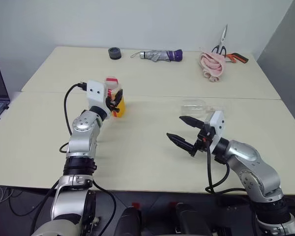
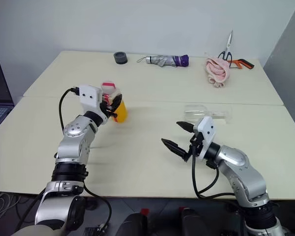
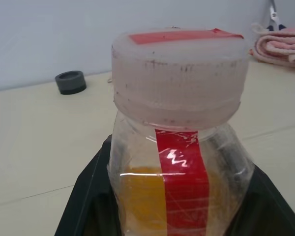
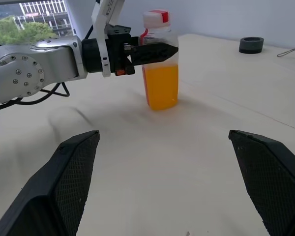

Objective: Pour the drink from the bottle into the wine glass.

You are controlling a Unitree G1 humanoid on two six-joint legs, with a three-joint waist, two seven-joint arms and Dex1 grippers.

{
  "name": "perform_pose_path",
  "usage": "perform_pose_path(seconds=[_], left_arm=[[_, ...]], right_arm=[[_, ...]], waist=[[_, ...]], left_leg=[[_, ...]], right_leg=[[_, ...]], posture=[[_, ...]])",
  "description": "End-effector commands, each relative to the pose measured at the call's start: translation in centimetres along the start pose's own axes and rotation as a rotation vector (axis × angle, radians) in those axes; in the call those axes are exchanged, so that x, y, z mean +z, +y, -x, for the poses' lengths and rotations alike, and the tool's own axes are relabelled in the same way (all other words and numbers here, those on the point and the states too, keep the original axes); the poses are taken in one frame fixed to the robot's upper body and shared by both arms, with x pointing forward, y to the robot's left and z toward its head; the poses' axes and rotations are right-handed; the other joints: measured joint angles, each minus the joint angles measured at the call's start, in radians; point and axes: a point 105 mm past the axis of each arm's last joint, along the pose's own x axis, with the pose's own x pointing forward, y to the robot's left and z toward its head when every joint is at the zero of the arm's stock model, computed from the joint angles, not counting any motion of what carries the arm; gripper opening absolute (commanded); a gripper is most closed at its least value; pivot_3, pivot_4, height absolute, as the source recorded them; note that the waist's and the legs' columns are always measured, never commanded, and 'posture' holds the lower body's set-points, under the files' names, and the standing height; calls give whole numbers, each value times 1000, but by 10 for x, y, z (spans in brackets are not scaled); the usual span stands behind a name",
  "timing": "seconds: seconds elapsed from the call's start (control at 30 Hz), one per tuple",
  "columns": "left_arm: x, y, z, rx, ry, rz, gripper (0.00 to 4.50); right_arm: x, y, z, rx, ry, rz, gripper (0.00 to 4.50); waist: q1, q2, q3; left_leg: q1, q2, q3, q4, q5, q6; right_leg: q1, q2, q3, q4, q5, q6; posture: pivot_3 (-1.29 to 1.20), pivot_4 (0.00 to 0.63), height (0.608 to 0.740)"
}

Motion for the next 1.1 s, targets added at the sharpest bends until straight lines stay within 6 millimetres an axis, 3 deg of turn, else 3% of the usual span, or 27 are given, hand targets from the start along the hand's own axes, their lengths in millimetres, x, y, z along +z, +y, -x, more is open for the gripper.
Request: perform_pose_path(seconds=[0.03, 0.27, 0.47, 0.6, 0.83, 1.1], left_arm=[[26, -14, -1, -83, -85, -33, 1880], [32, -60, -2, -350, -88, -19, 1880], [37, -102, -2, -594, -97, -11, 1877], [39, -123, 0, -732, -105, -23, 1877], [39, -160, 16, -982, -108, 18, 1877], [34, -172, 19, -1044, -101, 3, 1876]], right_arm=[[14, 1, 4, 6, -36, 57, 4500], [19, 4, 20, 7, -11, 77, 4500], [39, 23, 28, 79, 8, 93, 4500], [49, 23, 23, 53, 5, 110, 4500], [56, 0, 4, -100, 46, 114, 4500], [67, -2, -10, -124, 12, 121, 4500]], waist=[[0, 0, 0], [0, 0, 0], [0, 0, 0], [-1, 0, 0], [-3, 0, 0], [-2, 0, 0]], left_leg=[[0, 0, 0, 0, 0, 0], [-1, 0, 0, 0, 0, 0], [0, 0, 0, 0, 0, 0], [-1, 0, 0, 0, 0, 0], [-1, 0, 0, 0, 0, 0], [-1, 0, 0, 0, 0, 0]], right_leg=[[0, 0, 0, 0, 0, 0], [0, 0, 0, -1, 0, 0], [0, 0, 0, -1, 0, 0], [0, 1, 0, -1, 0, 0], [0, 1, 1, -1, 0, 0], [0, 1, 1, -3, 0, 0]], posture=[[0, 150, 740], [0, 150, 740], [0, 150, 740], [0, 150, 740], [0, 150, 740], [0, 150, 740]])
